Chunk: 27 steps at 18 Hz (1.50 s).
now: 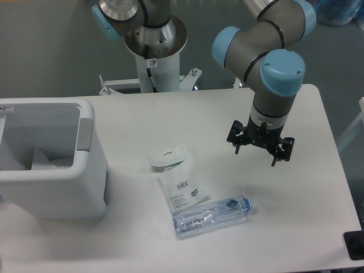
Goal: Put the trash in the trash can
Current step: 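Move the gripper down toward the white plastic wrapper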
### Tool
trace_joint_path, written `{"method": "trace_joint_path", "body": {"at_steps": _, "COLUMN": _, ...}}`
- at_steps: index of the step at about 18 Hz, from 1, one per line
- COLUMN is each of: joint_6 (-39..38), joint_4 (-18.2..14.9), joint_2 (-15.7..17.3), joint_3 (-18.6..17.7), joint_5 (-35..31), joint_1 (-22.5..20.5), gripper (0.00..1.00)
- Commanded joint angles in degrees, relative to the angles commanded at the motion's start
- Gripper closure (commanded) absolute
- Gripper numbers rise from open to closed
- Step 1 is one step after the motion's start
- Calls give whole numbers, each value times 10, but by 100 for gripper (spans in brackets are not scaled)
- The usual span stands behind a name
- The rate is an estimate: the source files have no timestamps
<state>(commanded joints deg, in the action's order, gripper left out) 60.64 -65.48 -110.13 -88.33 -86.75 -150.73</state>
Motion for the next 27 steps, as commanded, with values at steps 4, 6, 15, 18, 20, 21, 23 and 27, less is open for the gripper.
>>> {"method": "trace_joint_path", "body": {"at_steps": 4, "joint_6": -1, "joint_4": 3, "joint_2": -1, "joint_3": 1, "joint_5": 0, "joint_1": 7, "gripper": 0}}
{"method": "trace_joint_path", "body": {"at_steps": 6, "joint_6": -5, "joint_4": 8, "joint_2": -6, "joint_3": 1, "joint_5": 1, "joint_1": 8, "gripper": 0}}
{"method": "trace_joint_path", "body": {"at_steps": 15, "joint_6": -86, "joint_4": 48, "joint_2": -54, "joint_3": -8, "joint_5": 0, "joint_1": 23, "gripper": 0}}
{"method": "trace_joint_path", "body": {"at_steps": 18, "joint_6": -92, "joint_4": 48, "joint_2": -75, "joint_3": -11, "joint_5": 0, "joint_1": 40, "gripper": 0}}
{"method": "trace_joint_path", "body": {"at_steps": 20, "joint_6": -99, "joint_4": 46, "joint_2": -77, "joint_3": -18, "joint_5": -1, "joint_1": 52, "gripper": 0}}
{"method": "trace_joint_path", "body": {"at_steps": 21, "joint_6": -107, "joint_4": 45, "joint_2": -76, "joint_3": -26, "joint_5": -2, "joint_1": 59, "gripper": 0}}
{"method": "trace_joint_path", "body": {"at_steps": 23, "joint_6": -119, "joint_4": 45, "joint_2": -73, "joint_3": -45, "joint_5": -2, "joint_1": 70, "gripper": 0}}
{"method": "trace_joint_path", "body": {"at_steps": 27, "joint_6": -131, "joint_4": 41, "joint_2": -40, "joint_3": -96, "joint_5": -1, "joint_1": 94, "gripper": 0}}
